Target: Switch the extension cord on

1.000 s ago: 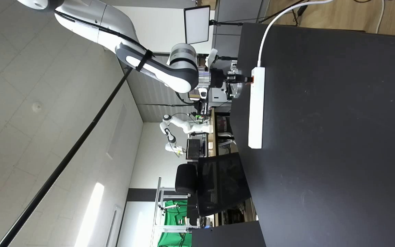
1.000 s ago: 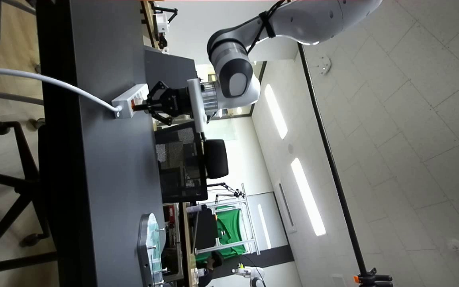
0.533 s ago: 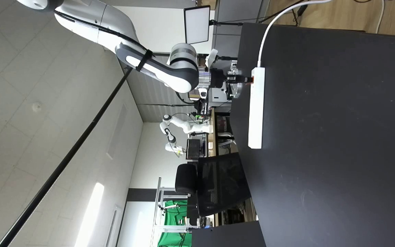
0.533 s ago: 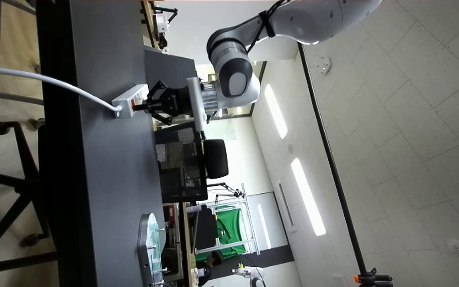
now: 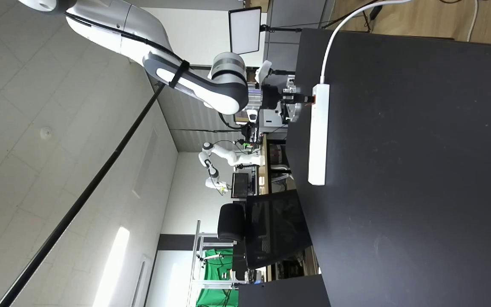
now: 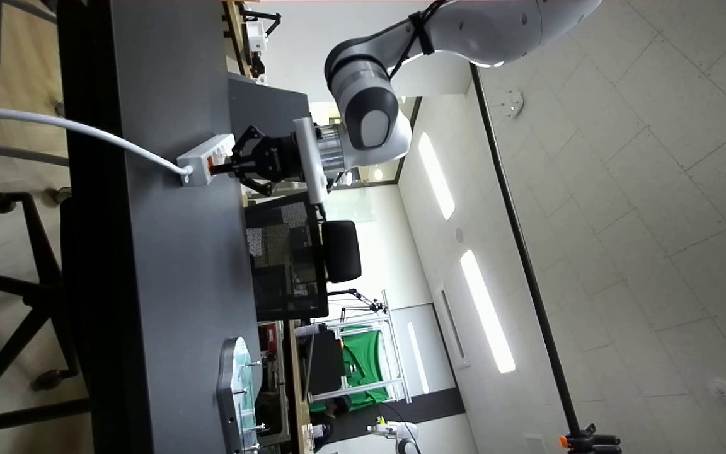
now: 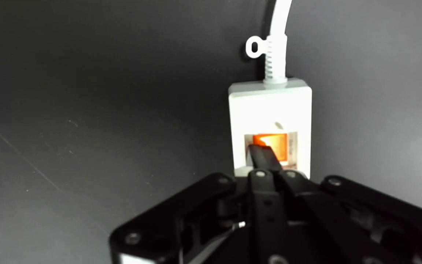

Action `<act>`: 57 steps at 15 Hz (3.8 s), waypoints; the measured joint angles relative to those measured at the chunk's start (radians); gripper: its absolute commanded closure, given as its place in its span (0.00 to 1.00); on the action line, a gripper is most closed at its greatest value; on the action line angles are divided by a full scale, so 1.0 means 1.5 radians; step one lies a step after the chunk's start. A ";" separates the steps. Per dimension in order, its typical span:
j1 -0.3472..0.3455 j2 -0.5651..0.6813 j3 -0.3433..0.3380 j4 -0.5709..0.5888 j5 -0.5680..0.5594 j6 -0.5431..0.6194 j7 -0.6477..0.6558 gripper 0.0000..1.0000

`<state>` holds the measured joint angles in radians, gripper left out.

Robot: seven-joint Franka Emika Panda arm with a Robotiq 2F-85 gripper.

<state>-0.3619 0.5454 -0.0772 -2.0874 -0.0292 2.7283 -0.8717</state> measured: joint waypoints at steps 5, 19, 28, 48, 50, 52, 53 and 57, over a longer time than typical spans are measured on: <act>0.020 -0.001 -0.016 -0.006 -0.031 0.010 0.035 1.00; 0.065 -0.038 -0.050 -0.040 -0.128 0.013 0.121 1.00; 0.064 -0.051 -0.049 -0.051 -0.135 -0.012 0.122 1.00; 0.026 -0.025 -0.012 -0.050 -0.122 0.044 0.120 1.00; 0.025 -0.025 -0.012 -0.049 -0.122 0.044 0.120 1.00; 0.024 -0.025 -0.012 -0.049 -0.122 0.044 0.120 1.00; 0.023 -0.025 -0.013 -0.049 -0.122 0.044 0.120 1.00; 0.020 -0.020 -0.013 -0.047 -0.122 0.044 0.120 1.00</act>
<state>-0.3314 0.5148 -0.0971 -2.1578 -0.2123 2.7936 -0.6912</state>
